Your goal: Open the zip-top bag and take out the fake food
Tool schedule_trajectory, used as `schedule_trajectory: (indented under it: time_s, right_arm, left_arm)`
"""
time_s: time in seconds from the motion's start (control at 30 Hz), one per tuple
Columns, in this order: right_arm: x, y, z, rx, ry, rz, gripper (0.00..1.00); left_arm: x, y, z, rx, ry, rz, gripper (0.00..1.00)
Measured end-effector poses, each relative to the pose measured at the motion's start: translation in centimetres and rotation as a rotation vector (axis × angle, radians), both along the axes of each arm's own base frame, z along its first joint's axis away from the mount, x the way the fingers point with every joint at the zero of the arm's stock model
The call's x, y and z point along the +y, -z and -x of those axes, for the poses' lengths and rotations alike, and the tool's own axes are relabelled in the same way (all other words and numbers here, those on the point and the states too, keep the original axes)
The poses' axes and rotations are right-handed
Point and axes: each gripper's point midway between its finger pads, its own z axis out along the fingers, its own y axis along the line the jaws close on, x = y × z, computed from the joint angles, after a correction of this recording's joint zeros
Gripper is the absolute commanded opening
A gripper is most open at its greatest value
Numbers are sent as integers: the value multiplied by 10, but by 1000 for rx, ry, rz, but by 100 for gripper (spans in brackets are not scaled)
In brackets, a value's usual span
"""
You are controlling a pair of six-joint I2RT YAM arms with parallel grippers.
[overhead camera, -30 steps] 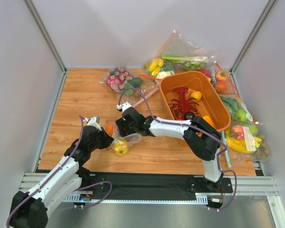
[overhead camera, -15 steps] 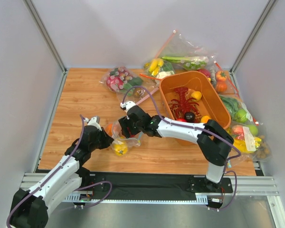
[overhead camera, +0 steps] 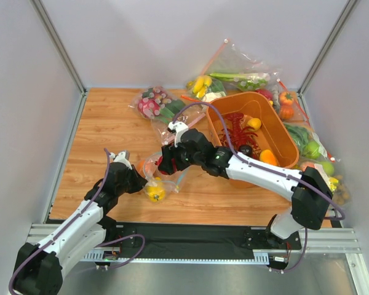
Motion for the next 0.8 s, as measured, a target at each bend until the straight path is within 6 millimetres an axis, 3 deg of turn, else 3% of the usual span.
schedule_trajectory:
  time_s: [0.2,0.47,0.7,0.8]
  right_arm:
    - [-8,-46,2,-11,-2,-118,17]
    - [-39,-84,-20,-62,75,-189,17]
    - [-118,-114,-66,-151,266,-193,17]
    - [-174,-117,-90,-181,398,-187,17]
  left_arm:
    - [0,0,0,1,0,-1,0]
    - [0,0,0,2,0,0,0]
    - [0,0,0,1,0,0,0]
    - [0,0,0,1,0,0,0]
